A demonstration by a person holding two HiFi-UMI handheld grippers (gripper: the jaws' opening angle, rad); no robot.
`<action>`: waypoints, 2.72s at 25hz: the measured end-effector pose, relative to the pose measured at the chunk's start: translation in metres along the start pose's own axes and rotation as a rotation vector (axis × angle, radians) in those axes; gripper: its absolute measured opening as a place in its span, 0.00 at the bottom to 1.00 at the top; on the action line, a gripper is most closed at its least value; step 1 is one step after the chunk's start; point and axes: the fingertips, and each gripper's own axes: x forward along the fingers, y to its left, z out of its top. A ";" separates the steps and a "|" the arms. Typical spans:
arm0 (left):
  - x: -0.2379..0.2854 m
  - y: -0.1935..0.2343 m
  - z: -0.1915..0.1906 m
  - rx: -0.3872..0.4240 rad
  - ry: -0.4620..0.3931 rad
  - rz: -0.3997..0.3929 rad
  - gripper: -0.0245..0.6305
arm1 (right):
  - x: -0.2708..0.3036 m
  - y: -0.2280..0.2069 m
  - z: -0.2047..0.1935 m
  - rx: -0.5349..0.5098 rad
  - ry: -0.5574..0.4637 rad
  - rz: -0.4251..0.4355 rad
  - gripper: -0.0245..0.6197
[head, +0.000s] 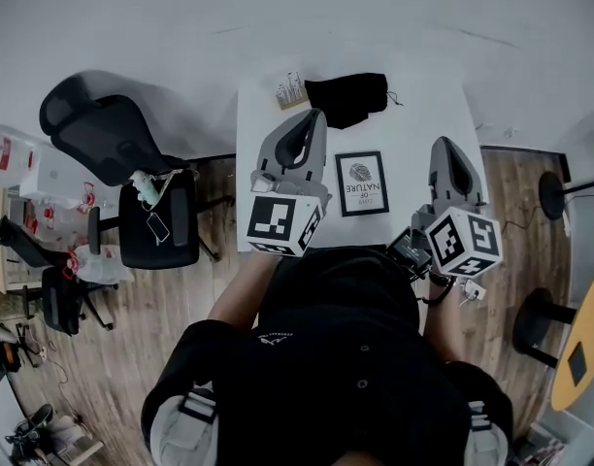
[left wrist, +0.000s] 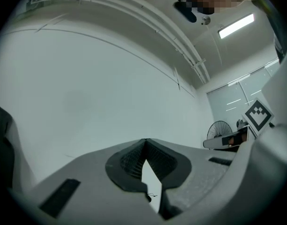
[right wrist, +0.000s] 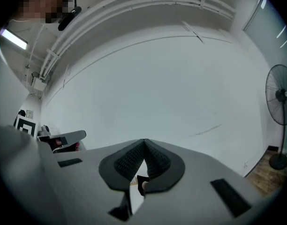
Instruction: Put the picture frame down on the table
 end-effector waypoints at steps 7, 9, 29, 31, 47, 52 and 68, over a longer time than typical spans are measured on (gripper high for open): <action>-0.002 0.001 0.009 0.021 -0.011 -0.006 0.05 | -0.002 0.009 0.020 -0.014 -0.048 0.011 0.04; -0.004 0.003 0.005 0.017 -0.009 0.000 0.05 | 0.000 0.010 0.017 -0.008 -0.046 0.012 0.04; -0.029 0.025 -0.037 -0.023 0.073 0.075 0.05 | 0.012 0.037 -0.024 -0.028 0.032 0.073 0.04; -0.031 0.024 -0.041 -0.026 0.080 0.077 0.05 | 0.013 0.039 -0.028 -0.030 0.040 0.084 0.04; -0.029 0.016 -0.052 -0.040 0.108 0.060 0.05 | 0.006 0.032 -0.026 -0.020 0.021 0.069 0.04; -0.029 0.014 -0.056 -0.038 0.120 0.060 0.05 | 0.005 0.030 -0.030 -0.015 0.028 0.070 0.04; -0.025 0.002 -0.051 -0.029 0.110 0.039 0.05 | 0.000 0.026 -0.028 -0.019 0.029 0.079 0.04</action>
